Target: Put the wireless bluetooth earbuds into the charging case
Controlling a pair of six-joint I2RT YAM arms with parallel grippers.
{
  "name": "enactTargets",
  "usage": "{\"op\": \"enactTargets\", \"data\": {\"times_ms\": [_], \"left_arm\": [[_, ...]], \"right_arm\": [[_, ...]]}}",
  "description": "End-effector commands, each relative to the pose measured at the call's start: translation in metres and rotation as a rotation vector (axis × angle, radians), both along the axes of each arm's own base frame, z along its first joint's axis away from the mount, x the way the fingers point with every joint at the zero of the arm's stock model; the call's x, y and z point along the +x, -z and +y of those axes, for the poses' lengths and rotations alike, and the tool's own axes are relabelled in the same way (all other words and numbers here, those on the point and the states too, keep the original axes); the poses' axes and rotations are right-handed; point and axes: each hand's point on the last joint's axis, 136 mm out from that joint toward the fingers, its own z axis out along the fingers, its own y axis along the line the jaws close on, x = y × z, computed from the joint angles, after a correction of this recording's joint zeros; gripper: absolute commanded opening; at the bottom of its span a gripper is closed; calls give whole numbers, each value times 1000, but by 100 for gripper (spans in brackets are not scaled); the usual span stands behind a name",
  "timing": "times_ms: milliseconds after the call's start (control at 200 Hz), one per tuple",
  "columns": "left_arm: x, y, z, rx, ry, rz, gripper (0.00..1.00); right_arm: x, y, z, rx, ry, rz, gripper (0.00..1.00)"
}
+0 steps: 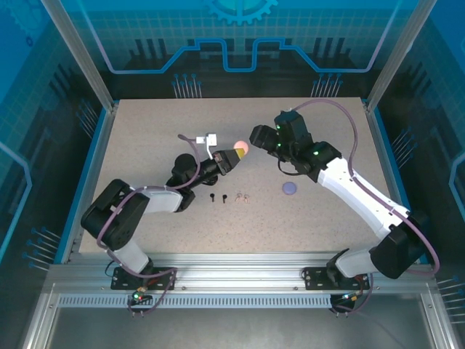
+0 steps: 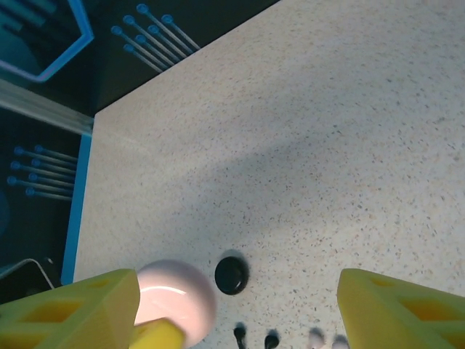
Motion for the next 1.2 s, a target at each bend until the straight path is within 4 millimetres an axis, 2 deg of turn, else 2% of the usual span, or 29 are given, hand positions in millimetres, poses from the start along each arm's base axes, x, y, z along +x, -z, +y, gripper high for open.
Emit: {"op": "enactTargets", "data": {"times_ms": [0,235,620,880,1100,1196], "left_arm": [[-13,-10,-1,60,107,-60,0],[-23,-22,-4,95,212,-87,0],[-29,-40,-2,139,222,-126,0],[-32,-54,-2,137,225,-149,0],[-36,-58,0,139,227,-158,0],[-37,-56,0,148,226,-154,0]], "right_arm": [[-4,-24,18,-3,-259,-168,73],[-18,-26,42,35,-483,-220,71],[-27,3,52,42,-531,-165,68],[-21,28,44,4,-483,-118,63],[-3,49,17,-39,-351,-60,55],[-4,46,10,-12,-342,-60,55]]}}
